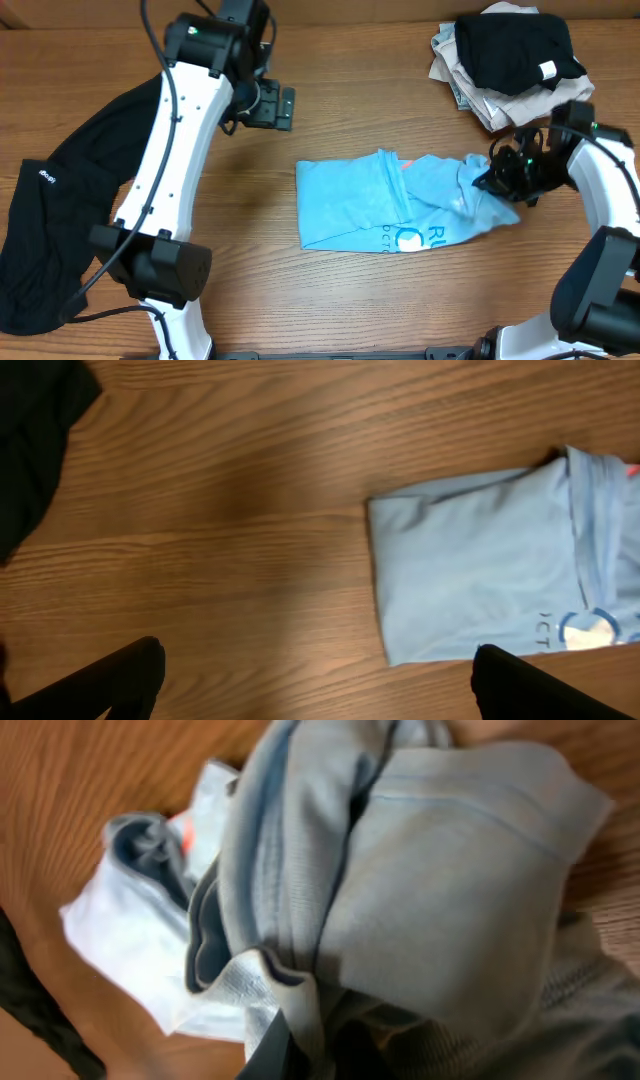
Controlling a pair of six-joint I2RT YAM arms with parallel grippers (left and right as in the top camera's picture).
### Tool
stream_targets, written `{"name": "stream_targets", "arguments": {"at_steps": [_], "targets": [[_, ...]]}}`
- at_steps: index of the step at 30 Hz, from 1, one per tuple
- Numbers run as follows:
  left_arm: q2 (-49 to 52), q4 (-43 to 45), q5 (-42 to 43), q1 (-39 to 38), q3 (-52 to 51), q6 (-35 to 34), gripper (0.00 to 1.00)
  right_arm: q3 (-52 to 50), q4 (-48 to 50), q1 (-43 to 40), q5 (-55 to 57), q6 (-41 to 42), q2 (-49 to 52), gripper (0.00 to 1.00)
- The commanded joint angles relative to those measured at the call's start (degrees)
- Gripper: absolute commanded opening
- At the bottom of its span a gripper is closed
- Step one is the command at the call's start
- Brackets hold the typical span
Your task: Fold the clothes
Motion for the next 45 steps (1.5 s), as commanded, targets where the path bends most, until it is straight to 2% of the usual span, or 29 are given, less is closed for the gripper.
{"name": "stream_targets", "arguments": {"at_steps": [1, 6, 9, 16, 21, 22, 24, 26, 27, 28, 32, 39, 45], "targets": [[-0.1, 0.1, -0.8, 1.4, 1.3, 2.3, 1.00, 4.3, -1.9, 4.8, 0.9, -2.5, -2.4, 0.04], [0.0, 0.2, -1.1, 3.1, 1.3, 2.4, 1.00, 6.1, -2.8, 15.3, 0.9, -1.2, -3.1, 0.04], [0.0, 0.3, -1.5, 3.9, 1.3, 2.5, 1.00, 6.1, -1.4, 23.5, 3.4, 3.0, -3.0, 0.04], [0.3, 1.5, -1.8, 5.5, 0.9, 2.8, 1.00, 6.1, 6.2, 42.1, 10.3, 13.7, -2.9, 0.04], [0.4, 3.9, -1.8, 6.0, -1.5, 2.8, 1.00, 6.1, 12.5, 50.9, 13.3, 18.5, -1.8, 0.05], [0.5, 4.5, -1.8, 6.0, -2.1, 2.8, 1.00, 6.1, 13.6, 52.1, 13.5, 19.3, -1.3, 0.08], [0.6, 5.4, -1.7, 6.0, -2.9, 2.8, 1.00, 6.1, 15.8, 54.1, 13.5, 19.8, -0.3, 0.21], [0.7, 6.3, -1.7, 6.0, -3.9, 2.8, 1.00, 6.1, 17.6, 55.6, 12.6, 20.1, 0.4, 0.49], [0.7, 6.6, -1.6, 6.0, -4.3, 2.8, 1.00, 6.1, 18.3, 56.2, 11.8, 20.0, 0.6, 0.58], [0.7, 6.8, -1.7, 6.0, -4.5, 2.8, 1.00, 6.1, 18.7, 56.5, 10.1, 19.0, 0.6, 0.62], [0.7, 7.3, -1.7, 6.1, -4.8, 2.8, 1.00, 8.0, 15.6, 55.9, 7.2, 18.2, -0.1, 0.68], [0.7, 7.4, -1.6, 6.3, -4.8, 2.8, 1.00, 10.6, 3.1, 51.5, 17.4, 18.2, -1.6, 0.74], [0.7, 7.5, -1.5, 6.3, -4.8, 2.8, 1.00, 4.0, 4.7, 50.9, 20.3, 18.2, -0.5, 0.76]]}}
